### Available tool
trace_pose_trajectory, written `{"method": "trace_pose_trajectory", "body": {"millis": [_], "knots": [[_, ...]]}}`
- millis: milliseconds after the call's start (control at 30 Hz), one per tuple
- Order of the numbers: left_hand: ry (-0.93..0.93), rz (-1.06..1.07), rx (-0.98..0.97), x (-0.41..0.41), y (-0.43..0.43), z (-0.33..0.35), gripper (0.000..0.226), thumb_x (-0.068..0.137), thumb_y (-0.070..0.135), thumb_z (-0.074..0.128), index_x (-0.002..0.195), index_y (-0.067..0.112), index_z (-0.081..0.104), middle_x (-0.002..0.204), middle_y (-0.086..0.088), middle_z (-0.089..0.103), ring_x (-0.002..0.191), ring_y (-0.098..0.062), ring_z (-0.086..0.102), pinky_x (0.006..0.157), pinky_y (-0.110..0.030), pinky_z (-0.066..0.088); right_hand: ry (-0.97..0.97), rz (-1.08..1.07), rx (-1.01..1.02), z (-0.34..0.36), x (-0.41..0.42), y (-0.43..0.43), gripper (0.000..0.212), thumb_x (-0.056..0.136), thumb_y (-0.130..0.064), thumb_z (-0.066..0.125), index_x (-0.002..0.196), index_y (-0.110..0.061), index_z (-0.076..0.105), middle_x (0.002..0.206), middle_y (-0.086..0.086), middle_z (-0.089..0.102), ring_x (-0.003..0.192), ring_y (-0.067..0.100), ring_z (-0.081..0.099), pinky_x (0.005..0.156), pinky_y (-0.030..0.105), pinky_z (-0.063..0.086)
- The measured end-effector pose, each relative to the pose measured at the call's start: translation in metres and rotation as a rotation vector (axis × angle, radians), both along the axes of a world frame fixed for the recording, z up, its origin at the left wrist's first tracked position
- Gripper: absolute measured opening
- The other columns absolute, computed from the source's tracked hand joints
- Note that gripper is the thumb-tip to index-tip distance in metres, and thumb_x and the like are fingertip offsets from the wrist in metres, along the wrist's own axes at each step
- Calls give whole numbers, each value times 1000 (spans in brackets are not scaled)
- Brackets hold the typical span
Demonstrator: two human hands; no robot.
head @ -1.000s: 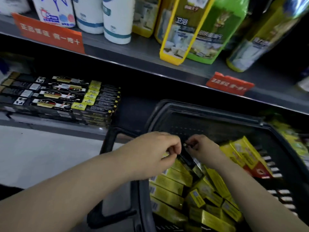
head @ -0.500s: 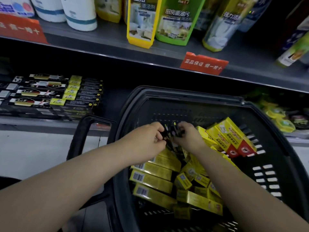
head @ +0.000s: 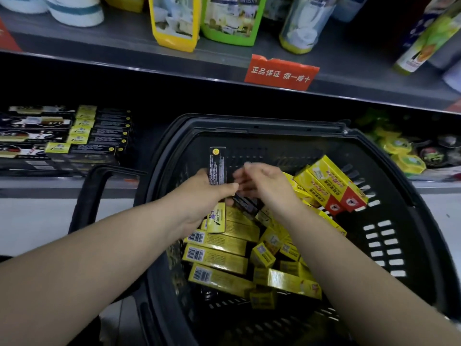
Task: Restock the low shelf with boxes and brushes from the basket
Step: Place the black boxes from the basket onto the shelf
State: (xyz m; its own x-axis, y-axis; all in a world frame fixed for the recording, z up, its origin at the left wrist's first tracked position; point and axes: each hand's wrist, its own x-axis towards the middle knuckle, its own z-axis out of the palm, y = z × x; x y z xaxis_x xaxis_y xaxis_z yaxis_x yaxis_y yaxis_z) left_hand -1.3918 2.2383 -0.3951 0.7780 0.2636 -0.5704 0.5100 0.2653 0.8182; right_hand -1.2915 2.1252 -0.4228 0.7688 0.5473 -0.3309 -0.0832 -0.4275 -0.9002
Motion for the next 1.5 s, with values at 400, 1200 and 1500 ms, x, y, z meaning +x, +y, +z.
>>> {"method": "trace_pose_trajectory", "body": {"millis": [400,1200,1500], "knots": [[46,159,-146,2,11,3,14,96,33,49,99,19,52,88,-7,60,73,-16,58,81,-38,52,-761,443,-1111,-107,-4,1,47,97,-12,35,142,-4,22,140,17,32,126,31,37,87,35,47],[41,83,-88,-2,12,1,53,90,27,60,135,9,38,122,-14,60,111,-28,59,100,-47,45,67,4,51,1,-14,-9,23,76,-35,74,90,-24,60,73,-9,66,68,2,62,62,23,49],[-5,34,-107,-6,16,3,85,59,15,80,135,6,43,125,-16,60,116,-29,56,104,-45,41,-226,117,-189,12,8,-17,11,93,-25,56,97,-18,64,95,-6,65,92,12,62,79,25,50]]}}
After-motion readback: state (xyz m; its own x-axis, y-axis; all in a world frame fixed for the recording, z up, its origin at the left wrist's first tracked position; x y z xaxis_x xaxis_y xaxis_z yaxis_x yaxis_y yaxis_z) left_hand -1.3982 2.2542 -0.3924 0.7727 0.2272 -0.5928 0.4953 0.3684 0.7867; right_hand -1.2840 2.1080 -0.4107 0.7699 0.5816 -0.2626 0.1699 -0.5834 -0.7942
